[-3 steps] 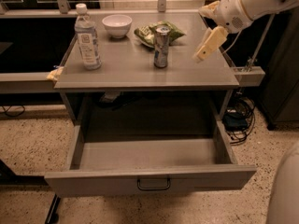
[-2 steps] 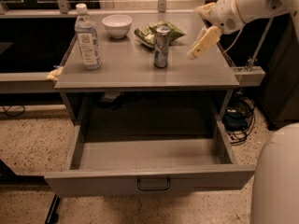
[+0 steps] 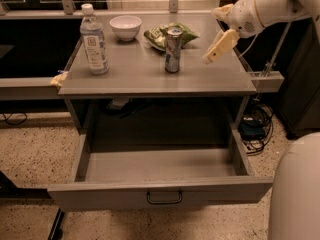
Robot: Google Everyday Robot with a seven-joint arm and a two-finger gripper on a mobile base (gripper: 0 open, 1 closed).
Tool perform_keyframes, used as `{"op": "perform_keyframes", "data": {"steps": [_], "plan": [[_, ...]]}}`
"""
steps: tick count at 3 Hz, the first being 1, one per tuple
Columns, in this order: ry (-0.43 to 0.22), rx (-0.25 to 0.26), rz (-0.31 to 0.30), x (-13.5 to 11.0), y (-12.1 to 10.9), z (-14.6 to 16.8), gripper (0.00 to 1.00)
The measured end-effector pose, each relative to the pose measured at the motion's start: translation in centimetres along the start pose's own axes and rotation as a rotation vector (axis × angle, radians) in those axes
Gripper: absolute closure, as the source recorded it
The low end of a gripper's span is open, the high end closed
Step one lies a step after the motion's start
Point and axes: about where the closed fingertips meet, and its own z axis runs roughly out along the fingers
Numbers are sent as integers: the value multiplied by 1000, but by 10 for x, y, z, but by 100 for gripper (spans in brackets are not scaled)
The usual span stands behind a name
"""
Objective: Place redbull can into top drawer
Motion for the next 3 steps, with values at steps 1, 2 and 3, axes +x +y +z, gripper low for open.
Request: {"op": "perform_keyframes", "data": {"steps": [1, 2, 3], "plan": [[-20, 8, 2, 3, -5, 6, 0], [-72, 7, -3, -3, -14, 26, 0], [-111, -11, -2, -9, -18, 49, 0]]}}
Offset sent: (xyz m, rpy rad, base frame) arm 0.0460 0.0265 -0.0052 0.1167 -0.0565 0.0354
